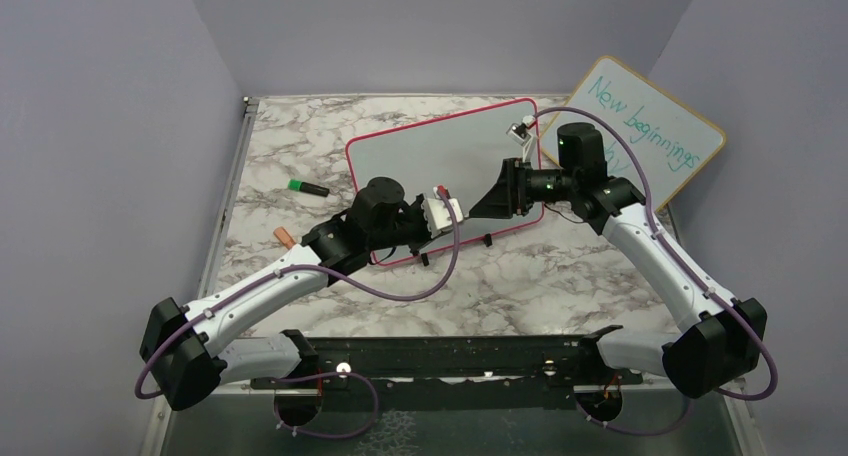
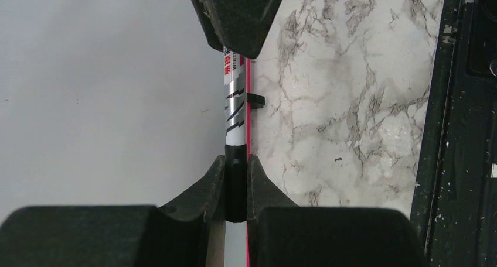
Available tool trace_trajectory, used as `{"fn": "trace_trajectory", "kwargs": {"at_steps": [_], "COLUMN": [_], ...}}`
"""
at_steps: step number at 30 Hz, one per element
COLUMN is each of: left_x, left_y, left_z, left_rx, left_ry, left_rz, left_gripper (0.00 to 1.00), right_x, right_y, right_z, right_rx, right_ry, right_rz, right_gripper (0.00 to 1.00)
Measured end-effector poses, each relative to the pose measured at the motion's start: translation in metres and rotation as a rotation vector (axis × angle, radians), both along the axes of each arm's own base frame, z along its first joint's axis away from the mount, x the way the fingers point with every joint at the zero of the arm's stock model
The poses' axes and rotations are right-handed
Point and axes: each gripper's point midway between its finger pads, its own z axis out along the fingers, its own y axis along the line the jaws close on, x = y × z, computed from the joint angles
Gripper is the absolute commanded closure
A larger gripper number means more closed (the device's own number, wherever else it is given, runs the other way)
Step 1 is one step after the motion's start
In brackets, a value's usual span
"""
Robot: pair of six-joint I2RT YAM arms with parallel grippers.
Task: Write a sentence on the whiteboard
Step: Open the whiteboard marker at the center of the board.
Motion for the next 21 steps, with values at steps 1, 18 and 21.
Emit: {"fn": "trace_trajectory", "kwargs": {"at_steps": [1,18,21], "left_x": [-0.0005,-0.0016,-0.0017], "left_y": [0.0003,0.0036,0.0046], "left_z": [-0.0014,-0.0086,-0.0077], "left_rx": [0.003,0.049,0.061], "left_ry": [0.002,-0.035,-0.043], "left_rz": [-0.002,-0.034,-0.041], "left_gripper": [1.0,1.0,1.0], "right_x": [0.0003,-0.0022,-0.0048], "right_y": [0.0002,-0.0007,-0.0008], "right_z": [0.0005,-0.0041,-0.0075], "right_rx": [0.002,-0.011,-0.019], "right_ry": [-0.002,-0.009,0.0], "right_rz": [0.0,0.021,0.032], "right_gripper": [0.47,0.64,0.65]}}
